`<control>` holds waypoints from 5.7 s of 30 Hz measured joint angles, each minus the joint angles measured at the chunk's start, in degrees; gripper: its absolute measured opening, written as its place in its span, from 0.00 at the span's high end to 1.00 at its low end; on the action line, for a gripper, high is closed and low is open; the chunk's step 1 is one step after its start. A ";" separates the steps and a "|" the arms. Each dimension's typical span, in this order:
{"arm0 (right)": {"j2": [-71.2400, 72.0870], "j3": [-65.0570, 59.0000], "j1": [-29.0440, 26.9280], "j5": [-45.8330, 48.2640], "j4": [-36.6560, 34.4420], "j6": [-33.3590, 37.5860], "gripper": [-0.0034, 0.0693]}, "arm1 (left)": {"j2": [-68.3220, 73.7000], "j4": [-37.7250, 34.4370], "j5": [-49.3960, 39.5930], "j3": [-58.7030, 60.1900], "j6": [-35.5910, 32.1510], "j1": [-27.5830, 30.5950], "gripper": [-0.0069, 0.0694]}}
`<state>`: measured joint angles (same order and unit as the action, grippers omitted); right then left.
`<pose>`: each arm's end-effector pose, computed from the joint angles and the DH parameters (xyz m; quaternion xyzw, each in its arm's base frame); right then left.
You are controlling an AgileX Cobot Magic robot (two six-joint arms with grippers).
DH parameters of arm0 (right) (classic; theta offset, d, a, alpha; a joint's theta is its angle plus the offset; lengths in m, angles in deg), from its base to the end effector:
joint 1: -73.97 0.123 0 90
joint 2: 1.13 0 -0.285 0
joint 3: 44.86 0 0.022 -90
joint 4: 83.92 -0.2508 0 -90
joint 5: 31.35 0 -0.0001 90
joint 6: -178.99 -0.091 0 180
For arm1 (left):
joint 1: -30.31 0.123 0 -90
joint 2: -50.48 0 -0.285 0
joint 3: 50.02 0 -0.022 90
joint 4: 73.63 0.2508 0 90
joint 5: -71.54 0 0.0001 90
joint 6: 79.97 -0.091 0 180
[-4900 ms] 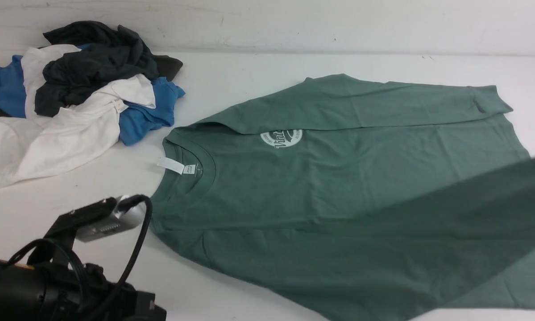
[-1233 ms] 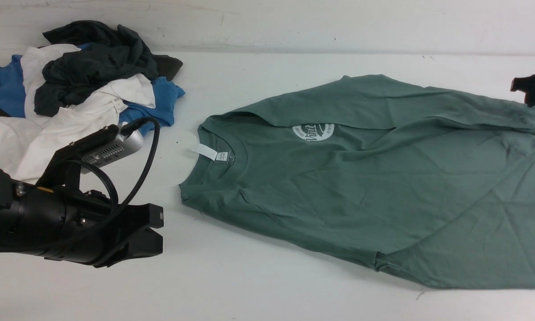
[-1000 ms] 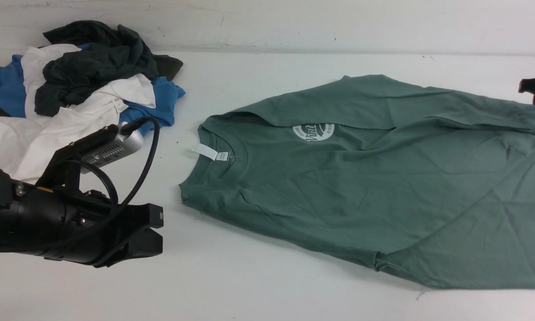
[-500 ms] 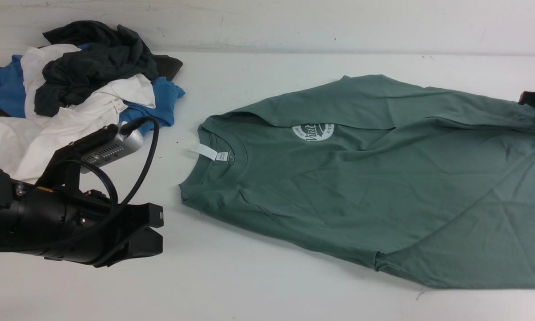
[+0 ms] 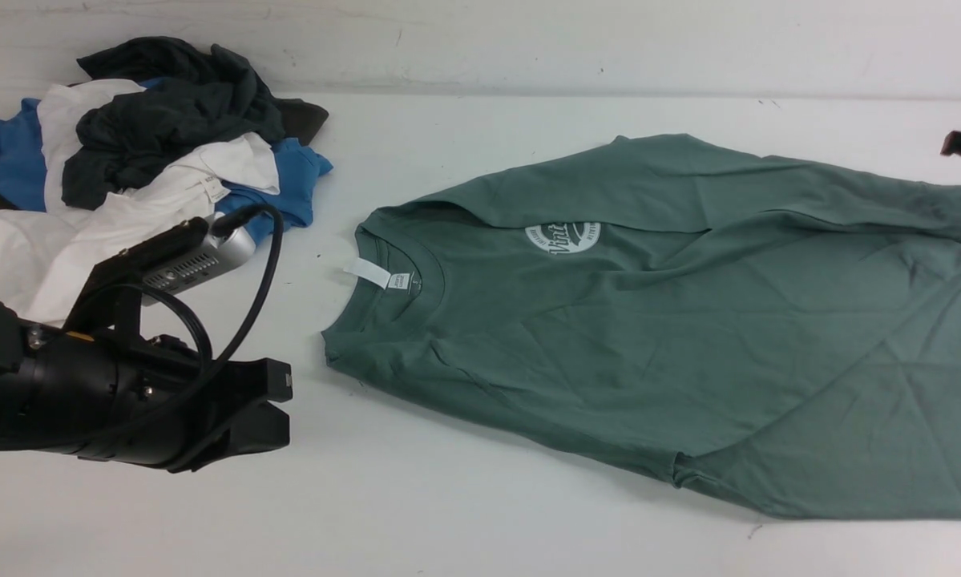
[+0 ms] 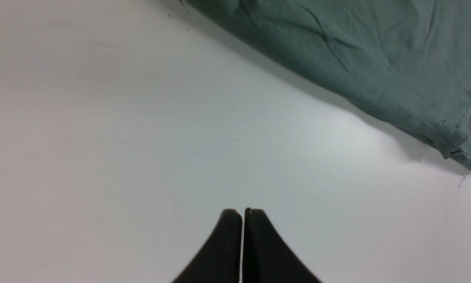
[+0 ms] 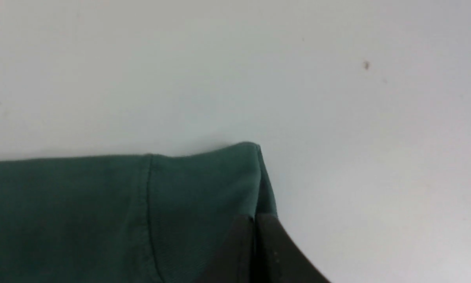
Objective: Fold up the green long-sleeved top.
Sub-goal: Hold the cuff with your right arm as far away from the cuff, then drag and drop the cuff with your right arm onto the cuff closest to your right arm, then use both arms simultaneously to clamp the lower edge of the clothing fabric
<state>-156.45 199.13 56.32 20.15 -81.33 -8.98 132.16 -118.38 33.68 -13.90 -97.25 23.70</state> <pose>0.5375 -0.1744 0.1857 0.2026 0.9257 -0.0481 0.3157 0.2297 -0.0663 0.2389 -0.0522 0.9350 -0.2723 0.2212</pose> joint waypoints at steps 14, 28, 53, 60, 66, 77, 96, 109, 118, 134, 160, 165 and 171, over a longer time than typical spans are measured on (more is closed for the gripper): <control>18.70 0.00 0.00 18.44 -0.36 -1.29 0.97 | 0.00 0.00 0.29 0.00 0.00 0.00 0.91; 41.87 -46.09 -0.13 20.22 -2.59 -2.20 0.97 | 0.00 -0.01 0.38 0.00 -2.51 0.00 0.91; 45.25 -60.03 -0.17 18.13 0.15 -0.57 0.39 | 11.09 4.46 -8.52 -9.41 -2.00 -3.13 0.49; 50.96 -71.97 -0.17 18.33 -3.74 2.20 0.39 | 22.23 6.46 -8.05 -19.22 1.31 -3.61 0.47; 54.68 -81.62 -0.17 18.33 -4.09 2.32 0.39 | 31.93 8.80 -7.77 -29.48 6.68 -3.65 0.47; 55.15 -82.42 -0.17 14.16 -4.47 2.32 0.39 | 38.96 9.96 -6.98 -30.92 7.50 -3.71 0.47; 55.15 -82.42 -0.17 11.27 -3.27 3.29 0.39 | 38.39 9.77 -4.59 -31.03 3.75 -0.94 0.89; 59.47 -93.39 -0.17 14.86 -10.91 5.16 0.39 | 26.81 16.19 -19.51 -26.72 -2.10 10.84 0.89; 58.98 -96.67 2.73 5.53 -5.92 5.16 0.39 | 26.20 19.54 -19.68 -23.62 -2.10 10.95 0.89; 51.26 -91.40 4.51 -0.04 -2.59 7.13 0.39 | 25.96 20.62 -20.98 -25.96 -1.82 10.95 0.60; 64.96 -105.18 4.57 8.15 -4.69 6.98 0.92 | 23.37 23.94 -20.54 -19.99 8.77 -10.87 0.54; 66.12 -105.25 4.57 6.34 -4.40 6.82 0.92 | 24.32 24.59 -15.82 -19.99 12.85 -13.36 0.54; 66.12 -105.25 4.57 5.51 -4.40 6.76 0.92 | 28.18 23.64 -14.17 -19.99 13.71 -13.99 0.54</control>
<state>-90.33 93.87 60.89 25.66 -85.73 -2.22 160.34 -94.74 19.51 -33.90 -83.53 9.72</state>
